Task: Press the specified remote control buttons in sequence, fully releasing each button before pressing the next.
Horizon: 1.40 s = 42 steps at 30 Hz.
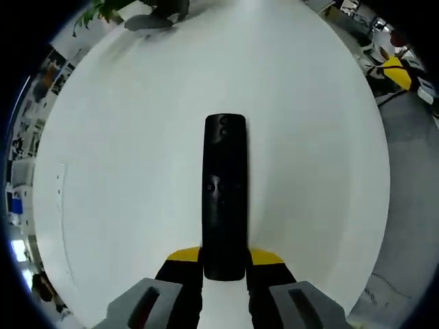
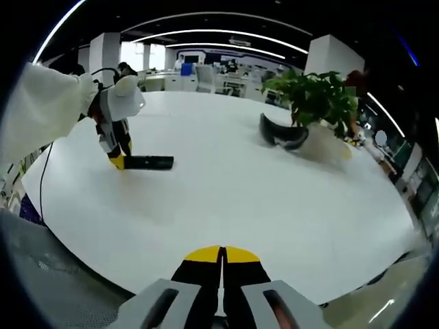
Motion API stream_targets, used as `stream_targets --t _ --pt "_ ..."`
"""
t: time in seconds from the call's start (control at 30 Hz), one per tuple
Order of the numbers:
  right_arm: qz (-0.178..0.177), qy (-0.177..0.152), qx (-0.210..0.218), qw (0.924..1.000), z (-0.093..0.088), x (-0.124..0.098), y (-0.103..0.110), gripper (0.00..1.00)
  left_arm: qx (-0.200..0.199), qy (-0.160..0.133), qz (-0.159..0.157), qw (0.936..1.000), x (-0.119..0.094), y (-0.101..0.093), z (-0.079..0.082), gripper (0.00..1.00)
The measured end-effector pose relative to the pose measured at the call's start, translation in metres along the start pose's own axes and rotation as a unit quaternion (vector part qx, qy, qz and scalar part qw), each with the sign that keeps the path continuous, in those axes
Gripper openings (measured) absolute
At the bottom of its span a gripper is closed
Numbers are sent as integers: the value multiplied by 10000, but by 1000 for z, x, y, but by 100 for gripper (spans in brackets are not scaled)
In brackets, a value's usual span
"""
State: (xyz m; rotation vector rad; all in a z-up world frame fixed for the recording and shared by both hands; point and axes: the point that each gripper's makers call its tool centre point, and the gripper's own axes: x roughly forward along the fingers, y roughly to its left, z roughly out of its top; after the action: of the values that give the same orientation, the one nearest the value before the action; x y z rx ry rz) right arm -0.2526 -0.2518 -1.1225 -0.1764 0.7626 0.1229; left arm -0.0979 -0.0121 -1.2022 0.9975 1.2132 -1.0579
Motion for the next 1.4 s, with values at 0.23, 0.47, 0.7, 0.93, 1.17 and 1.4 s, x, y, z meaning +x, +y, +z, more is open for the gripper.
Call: stream_targets --t 0.23,0.47,0.7,0.93,1.17,1.4 --pt "93 63 -101 9999 -1 1 5 0 -27 -66 10 10000 -1 -19 -1 23" --pt "190 35 -31 9998 0 -1 7 0 -13 -128 10 9999 -2 -34 -2 23" --pt "375 -89 363 9986 6 -7 11 0 33 -136 23 9999 -2 -48 0 23" --pt "527 -12 388 9979 5 -7 17 0 49 -69 23 10000 -3 -64 1 23" --pt "741 -28 376 9965 8 -10 26 0 -36 -132 23 9999 -4 -79 1 23" --pt "953 94 -14 9954 8 -8 40 0 -171 -528 17 9985 -5 -94 1 23"
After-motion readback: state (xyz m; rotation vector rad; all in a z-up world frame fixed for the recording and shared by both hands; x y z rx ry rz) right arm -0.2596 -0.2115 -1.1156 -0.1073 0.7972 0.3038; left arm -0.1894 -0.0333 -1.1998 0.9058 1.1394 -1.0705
